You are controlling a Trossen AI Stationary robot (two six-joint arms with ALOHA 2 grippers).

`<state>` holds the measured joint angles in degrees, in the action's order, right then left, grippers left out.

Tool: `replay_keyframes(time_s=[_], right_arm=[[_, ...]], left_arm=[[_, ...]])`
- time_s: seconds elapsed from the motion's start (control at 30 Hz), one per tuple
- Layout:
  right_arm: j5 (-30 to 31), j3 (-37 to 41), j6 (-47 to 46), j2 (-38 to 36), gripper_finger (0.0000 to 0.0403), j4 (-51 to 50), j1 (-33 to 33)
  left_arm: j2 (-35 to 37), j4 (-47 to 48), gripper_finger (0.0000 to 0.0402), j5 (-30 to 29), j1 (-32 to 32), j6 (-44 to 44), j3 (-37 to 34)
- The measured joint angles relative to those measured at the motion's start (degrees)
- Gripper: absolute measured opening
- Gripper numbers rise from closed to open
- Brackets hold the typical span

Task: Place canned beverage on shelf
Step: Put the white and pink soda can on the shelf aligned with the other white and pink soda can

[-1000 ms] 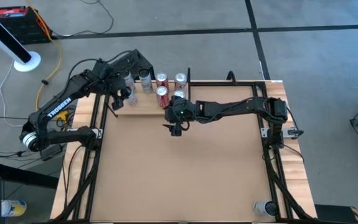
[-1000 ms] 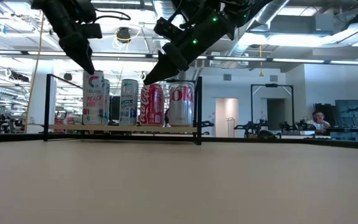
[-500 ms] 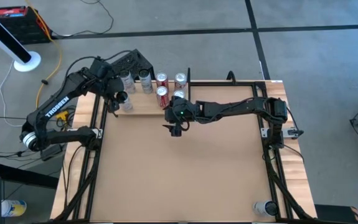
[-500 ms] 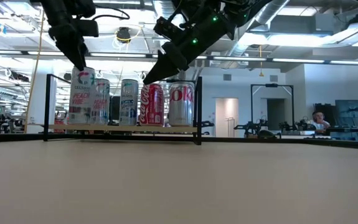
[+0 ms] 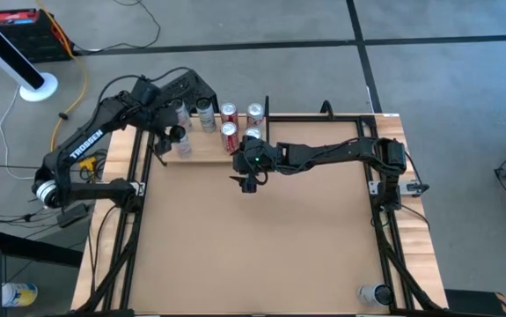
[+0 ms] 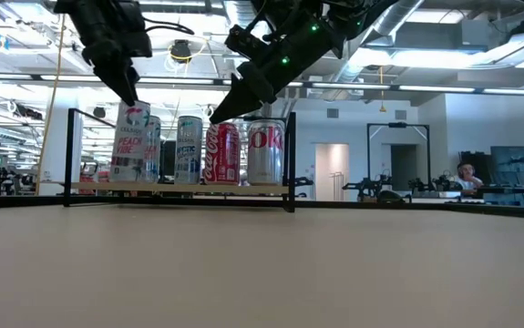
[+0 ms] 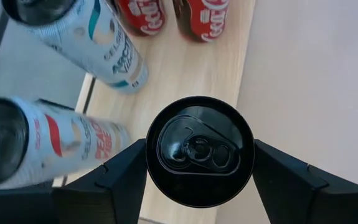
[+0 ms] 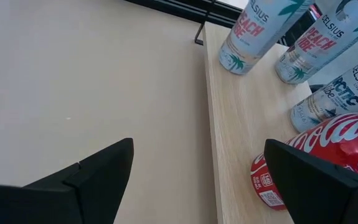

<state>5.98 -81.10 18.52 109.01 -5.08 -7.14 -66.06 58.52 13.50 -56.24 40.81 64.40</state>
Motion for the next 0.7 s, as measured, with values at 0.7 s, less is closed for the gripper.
replay_keyframes(time_s=[0.7], right_arm=[[0.0,0.0,-0.04,0.0,0.0384,0.33,-0.02]], left_arm=[[-0.22,1.55,0.0257,0.47,0.05,1.68,-0.22]])
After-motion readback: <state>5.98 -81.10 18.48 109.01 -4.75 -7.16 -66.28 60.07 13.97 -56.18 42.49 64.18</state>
